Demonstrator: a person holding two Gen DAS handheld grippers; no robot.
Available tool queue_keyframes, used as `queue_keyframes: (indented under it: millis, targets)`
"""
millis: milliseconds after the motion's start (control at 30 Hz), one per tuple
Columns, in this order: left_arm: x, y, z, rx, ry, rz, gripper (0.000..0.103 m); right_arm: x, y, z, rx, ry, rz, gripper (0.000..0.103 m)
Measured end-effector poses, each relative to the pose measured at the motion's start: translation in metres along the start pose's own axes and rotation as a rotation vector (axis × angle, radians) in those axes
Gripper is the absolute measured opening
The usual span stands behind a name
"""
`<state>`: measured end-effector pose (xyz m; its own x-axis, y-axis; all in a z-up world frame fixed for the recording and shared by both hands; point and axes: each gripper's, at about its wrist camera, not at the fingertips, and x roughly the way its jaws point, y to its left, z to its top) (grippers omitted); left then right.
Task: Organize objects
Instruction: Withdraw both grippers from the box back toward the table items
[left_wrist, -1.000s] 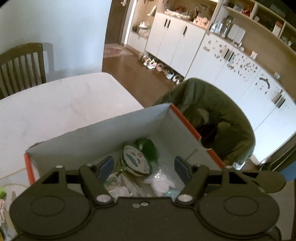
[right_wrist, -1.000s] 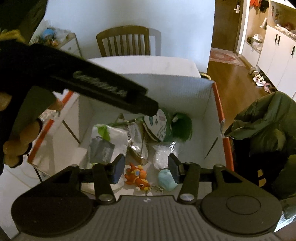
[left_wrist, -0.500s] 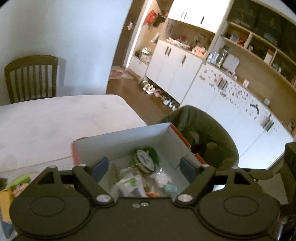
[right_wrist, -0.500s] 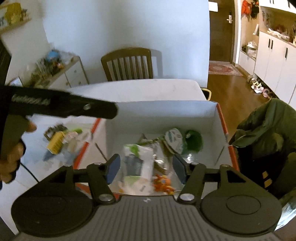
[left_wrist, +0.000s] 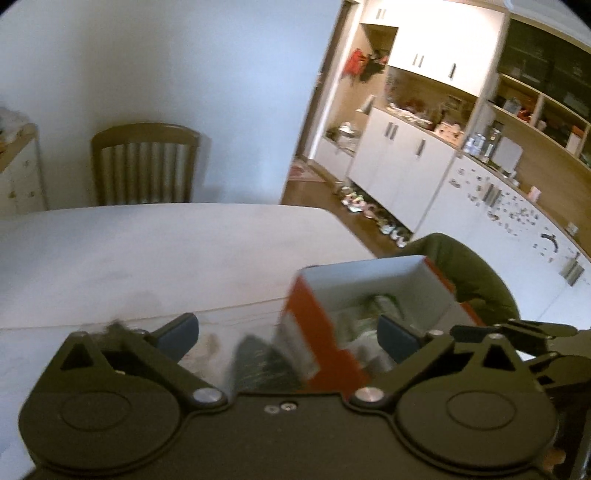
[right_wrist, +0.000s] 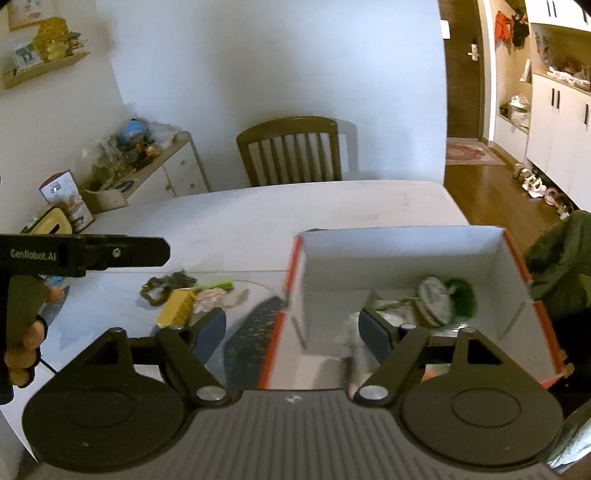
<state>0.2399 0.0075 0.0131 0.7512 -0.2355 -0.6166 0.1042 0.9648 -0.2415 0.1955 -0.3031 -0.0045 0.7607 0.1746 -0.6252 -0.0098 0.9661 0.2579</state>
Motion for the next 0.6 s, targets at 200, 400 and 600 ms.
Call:
queue_keyframes:
  millis: [200,400,600]
  targets:
    - [-0.015,0.046,-0.012,-0.011,0.010,0.036,0.103,0.021,0.042,0.000,-0.021,0.020,0.023,0.082]
    - [-0.021,0.093,-0.025,-0.054,0.007,0.047,0.103,0.044,0.077,0.000,-0.040,0.027,0.031,0.083]
    - [-0.015,0.139,-0.034,-0.080,-0.014,0.093,0.103,0.077,0.102,-0.003,-0.025,0.052,0.006,0.086]
